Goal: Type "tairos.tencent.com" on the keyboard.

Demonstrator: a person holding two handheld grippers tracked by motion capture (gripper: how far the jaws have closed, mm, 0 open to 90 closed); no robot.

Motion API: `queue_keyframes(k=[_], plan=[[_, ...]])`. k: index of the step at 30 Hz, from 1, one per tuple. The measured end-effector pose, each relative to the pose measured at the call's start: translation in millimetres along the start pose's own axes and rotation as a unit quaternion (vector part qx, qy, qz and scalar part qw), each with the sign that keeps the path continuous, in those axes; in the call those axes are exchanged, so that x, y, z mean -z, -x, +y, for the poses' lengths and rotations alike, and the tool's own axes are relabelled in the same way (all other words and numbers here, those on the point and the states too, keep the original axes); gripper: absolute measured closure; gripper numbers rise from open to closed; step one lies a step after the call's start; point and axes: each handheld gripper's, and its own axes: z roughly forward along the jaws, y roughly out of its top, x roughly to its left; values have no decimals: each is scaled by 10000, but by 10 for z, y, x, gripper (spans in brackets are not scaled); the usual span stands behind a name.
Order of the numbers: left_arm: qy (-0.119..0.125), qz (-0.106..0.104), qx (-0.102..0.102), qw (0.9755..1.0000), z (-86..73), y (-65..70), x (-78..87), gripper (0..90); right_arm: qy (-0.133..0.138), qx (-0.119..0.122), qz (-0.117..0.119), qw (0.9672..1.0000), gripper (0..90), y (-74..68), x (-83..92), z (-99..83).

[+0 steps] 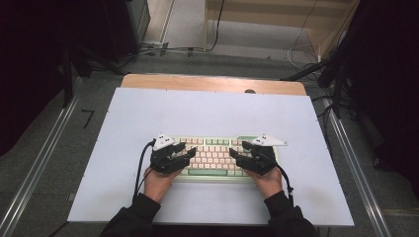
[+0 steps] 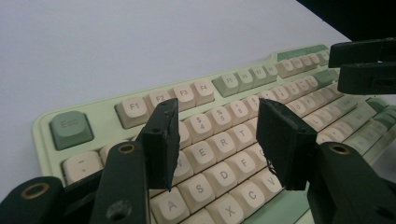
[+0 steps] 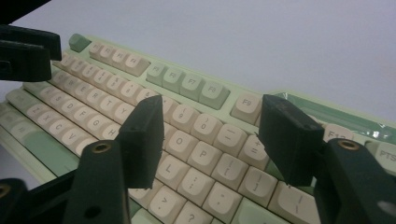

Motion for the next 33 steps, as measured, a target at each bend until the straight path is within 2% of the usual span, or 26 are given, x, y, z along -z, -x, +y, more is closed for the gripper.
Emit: queue_keyframes(k=[5, 12, 16, 29, 33], plan=[[38, 147, 26, 9999, -22, -40, 83, 406, 7, 6, 40, 10000, 455, -24, -37, 22], [57, 256, 48, 9996, -63, -80, 161, 381, -27, -19, 77, 10000, 480, -39, -78, 34], [66, 312, 39, 9995, -69, -88, 192, 347, -64, -31, 68, 10000, 525, -37, -88, 30], [103, 417, 122, 9990, -80, -134, 192, 342, -173, 46, 214, 9996, 826, -66, -114, 7], [82, 404, 114, 9991, -88, -125, 183, 342, -347, 28, 327, 9989, 864, -79, -170, -12]])
